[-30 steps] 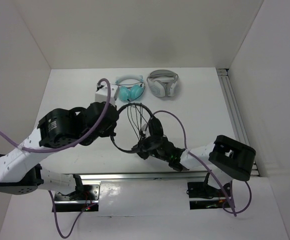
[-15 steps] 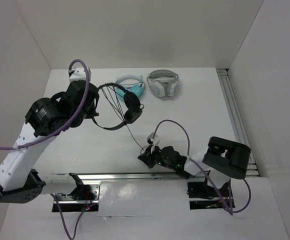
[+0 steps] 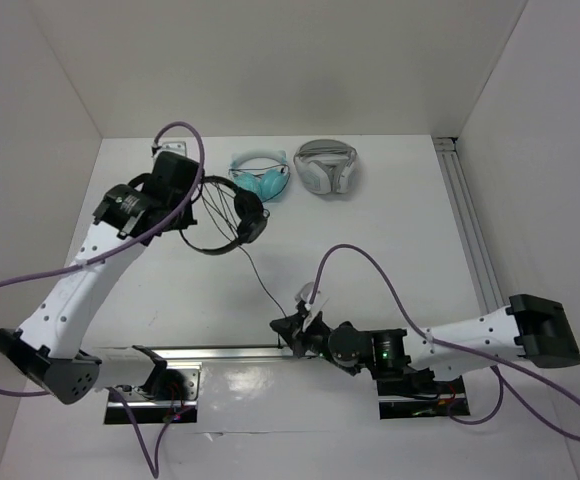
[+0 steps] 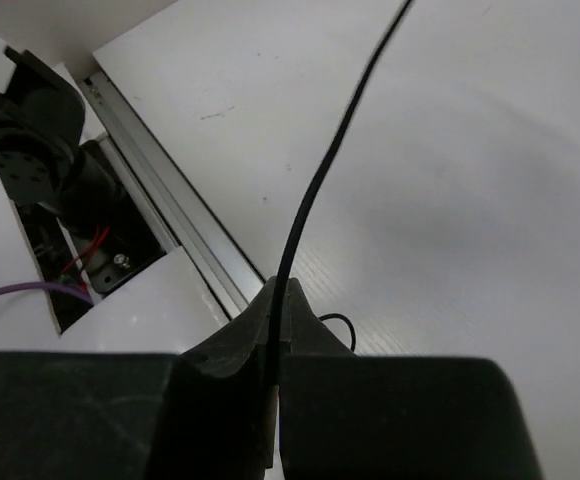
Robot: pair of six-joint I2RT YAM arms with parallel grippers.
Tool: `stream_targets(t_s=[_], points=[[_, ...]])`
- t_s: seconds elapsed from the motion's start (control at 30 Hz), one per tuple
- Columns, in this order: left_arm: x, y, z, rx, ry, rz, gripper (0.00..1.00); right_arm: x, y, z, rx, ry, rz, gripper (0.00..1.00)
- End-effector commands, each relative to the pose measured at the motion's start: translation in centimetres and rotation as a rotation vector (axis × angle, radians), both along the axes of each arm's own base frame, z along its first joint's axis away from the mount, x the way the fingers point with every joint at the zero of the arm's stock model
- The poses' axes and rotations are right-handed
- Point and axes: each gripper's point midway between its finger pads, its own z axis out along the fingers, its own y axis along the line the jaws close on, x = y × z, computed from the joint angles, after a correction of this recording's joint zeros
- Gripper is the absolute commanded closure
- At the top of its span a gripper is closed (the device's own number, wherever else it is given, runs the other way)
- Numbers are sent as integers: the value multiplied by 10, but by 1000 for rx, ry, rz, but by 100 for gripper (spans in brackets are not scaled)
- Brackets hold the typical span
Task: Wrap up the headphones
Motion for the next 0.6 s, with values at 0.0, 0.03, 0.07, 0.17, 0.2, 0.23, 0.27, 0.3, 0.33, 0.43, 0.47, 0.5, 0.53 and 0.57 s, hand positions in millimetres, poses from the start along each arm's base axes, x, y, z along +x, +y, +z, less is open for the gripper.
stream_targets(t_s=[0.0, 0.03, 0.07, 0.17, 0.2, 0.23, 0.27, 0.3, 0.33, 0.43, 0.47, 0.5, 0.53, 0.57], points=[[15, -9, -20, 2, -10, -19, 100, 7, -16, 36, -90, -109, -115, 100], [13, -7, -34, 31, 22, -32, 100, 1, -20, 40, -131, -133, -106, 100], [11, -9, -40, 28, 41, -42, 100, 5, -20, 63, -118, -155, -144, 100], [6, -16, -52, 54, 73, -94, 100, 15, -32, 80, -219, -235, -206, 100], [2, -21, -58, 61, 86, -113, 100, 21, -35, 96, -218, -252, -251, 100], [-1, -26, -56, 51, 85, -143, 100, 25, -40, 103, -246, -284, -273, 100], [-4, -27, -64, 62, 107, -154, 100, 27, -43, 109, -257, -302, -290, 100], [-10, -34, -66, 57, 114, -194, 100, 31, -46, 117, -260, -319, -317, 100], [-15, -43, -72, 36, 139, -232, 100, 32, -47, 127, -247, -332, -318, 100], [-41, -72, -93, 8, 224, -398, 100, 51, -54, 153, -220, -362, -337, 100], [-46, -80, -99, -14, 244, -433, 100, 61, -57, 156, -215, -357, -359, 100], [-53, -85, -108, -17, 272, -470, 100, 63, -55, 164, -203, -362, -342, 100], [-61, -98, -112, -39, 287, -523, 100, 68, -57, 168, -197, -360, -358, 100], [-68, -101, -120, -32, 313, -554, 100, 73, -60, 168, -213, -372, -366, 100]])
